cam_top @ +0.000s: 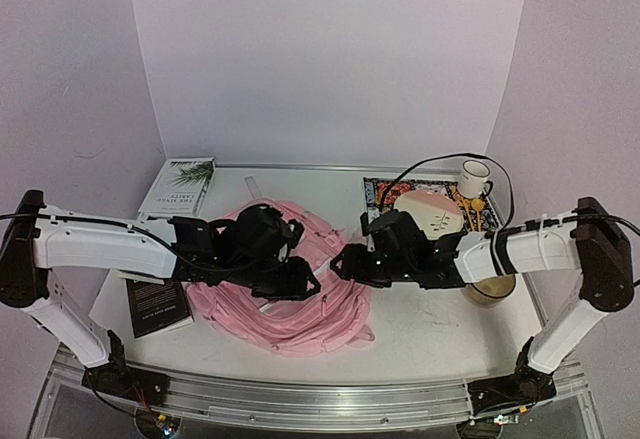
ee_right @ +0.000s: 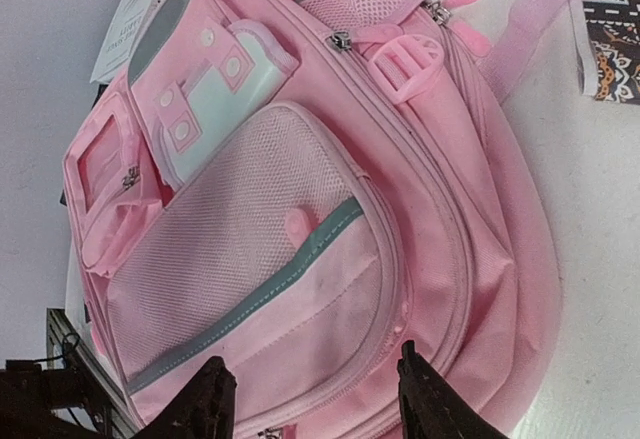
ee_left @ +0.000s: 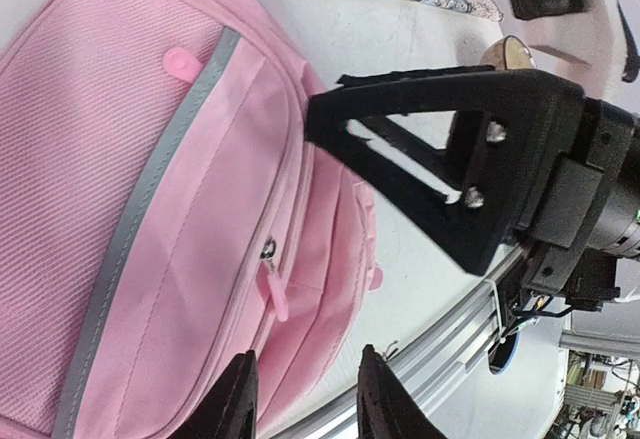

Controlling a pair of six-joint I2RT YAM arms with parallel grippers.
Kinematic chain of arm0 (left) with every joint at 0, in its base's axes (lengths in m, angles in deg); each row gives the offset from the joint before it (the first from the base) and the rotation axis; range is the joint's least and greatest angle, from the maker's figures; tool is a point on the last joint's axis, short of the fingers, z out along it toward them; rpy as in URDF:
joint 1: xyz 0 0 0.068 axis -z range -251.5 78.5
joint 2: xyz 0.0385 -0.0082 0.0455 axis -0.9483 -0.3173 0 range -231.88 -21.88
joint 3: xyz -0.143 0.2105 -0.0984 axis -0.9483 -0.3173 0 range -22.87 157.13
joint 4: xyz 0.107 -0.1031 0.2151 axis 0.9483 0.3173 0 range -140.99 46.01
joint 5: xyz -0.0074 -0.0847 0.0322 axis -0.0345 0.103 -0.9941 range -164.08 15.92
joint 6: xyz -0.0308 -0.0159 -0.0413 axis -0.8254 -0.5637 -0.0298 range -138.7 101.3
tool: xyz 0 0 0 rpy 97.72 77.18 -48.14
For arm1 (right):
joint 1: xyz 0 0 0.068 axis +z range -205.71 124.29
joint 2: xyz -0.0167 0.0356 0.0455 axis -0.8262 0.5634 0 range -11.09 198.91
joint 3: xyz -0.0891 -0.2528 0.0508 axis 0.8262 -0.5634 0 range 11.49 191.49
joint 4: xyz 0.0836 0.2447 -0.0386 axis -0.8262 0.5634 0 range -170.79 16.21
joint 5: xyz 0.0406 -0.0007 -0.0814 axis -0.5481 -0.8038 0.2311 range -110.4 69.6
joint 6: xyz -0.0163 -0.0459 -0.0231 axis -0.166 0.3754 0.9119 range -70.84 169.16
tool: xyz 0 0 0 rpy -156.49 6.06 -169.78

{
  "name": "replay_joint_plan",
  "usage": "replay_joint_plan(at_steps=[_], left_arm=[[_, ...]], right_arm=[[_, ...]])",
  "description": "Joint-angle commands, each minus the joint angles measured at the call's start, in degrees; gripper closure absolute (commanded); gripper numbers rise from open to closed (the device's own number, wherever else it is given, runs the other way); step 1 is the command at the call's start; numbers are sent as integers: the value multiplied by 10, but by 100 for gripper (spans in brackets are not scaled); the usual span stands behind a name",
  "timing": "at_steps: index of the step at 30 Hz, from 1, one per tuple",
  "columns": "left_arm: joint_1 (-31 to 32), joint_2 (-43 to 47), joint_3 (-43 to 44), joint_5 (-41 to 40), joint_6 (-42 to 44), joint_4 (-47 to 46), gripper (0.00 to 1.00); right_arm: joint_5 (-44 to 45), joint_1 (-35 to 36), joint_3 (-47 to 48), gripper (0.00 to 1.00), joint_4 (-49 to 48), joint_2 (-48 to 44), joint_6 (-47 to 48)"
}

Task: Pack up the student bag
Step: Grab the upper front pocket of the student bag.

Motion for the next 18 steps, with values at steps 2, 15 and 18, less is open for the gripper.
replay_joint_plan(at_steps=[2, 15, 18], left_arm=[[-2, 61, -68, -31, -62, -6, 61], [-1, 120, -128, -64, -120, 23, 55], [-1, 118, -135, -69, -128, 25, 55]], right_arm=[[-15, 21, -8, 44, 38, -40, 89], [92, 134, 72, 52, 179, 15, 100], [119, 148, 96, 53, 212, 41, 94]])
